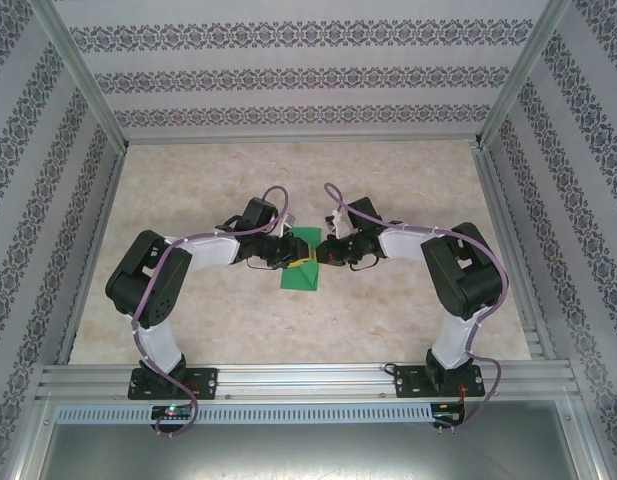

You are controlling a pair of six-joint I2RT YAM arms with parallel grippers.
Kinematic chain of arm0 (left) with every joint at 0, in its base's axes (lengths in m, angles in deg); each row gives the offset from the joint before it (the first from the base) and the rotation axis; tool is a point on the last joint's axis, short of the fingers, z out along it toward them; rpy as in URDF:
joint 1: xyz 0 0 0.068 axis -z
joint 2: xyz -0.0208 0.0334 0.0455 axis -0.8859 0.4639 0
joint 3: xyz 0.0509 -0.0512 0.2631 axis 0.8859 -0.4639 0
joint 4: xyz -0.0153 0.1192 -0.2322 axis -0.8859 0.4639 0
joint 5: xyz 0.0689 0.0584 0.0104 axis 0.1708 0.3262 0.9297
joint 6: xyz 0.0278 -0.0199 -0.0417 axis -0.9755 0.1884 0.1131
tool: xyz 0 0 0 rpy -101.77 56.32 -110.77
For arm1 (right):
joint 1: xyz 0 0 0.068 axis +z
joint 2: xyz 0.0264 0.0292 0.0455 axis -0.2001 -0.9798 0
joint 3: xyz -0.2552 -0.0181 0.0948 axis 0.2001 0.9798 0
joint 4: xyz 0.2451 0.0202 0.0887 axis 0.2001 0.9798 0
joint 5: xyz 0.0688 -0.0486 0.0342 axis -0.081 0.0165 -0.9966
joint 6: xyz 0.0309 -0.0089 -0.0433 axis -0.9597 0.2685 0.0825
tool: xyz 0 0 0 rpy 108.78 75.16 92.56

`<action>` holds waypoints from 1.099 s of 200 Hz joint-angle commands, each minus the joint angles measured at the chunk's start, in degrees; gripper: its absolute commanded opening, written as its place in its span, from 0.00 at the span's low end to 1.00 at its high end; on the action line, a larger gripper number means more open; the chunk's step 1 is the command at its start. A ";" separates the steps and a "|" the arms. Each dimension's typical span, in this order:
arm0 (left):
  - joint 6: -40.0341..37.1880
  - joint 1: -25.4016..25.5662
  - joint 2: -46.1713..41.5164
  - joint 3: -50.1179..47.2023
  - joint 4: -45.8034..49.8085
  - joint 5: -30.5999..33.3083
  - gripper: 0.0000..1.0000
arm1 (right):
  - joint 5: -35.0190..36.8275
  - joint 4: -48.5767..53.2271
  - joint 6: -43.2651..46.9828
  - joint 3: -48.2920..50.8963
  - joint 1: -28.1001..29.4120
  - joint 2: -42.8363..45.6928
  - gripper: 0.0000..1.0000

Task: Fold a paper plane with a square sheet of paper (pick it up from the middle)
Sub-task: Fold the triangle a second time at the center of the table.

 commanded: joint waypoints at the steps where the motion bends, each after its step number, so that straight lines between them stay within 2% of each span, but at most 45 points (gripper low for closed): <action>1: -0.38 -0.48 1.06 1.05 -0.89 0.06 0.25 | -1.56 3.31 4.59 -2.37 -0.56 -1.22 0.01; 65: 0.72 0.22 1.43 1.68 0.51 2.56 0.25 | -2.61 9.26 8.87 -7.31 -1.17 -3.56 0.01; 220: 0.79 0.31 5.48 3.50 1.39 3.35 0.14 | -2.19 11.37 9.96 -9.82 -1.79 -6.98 0.02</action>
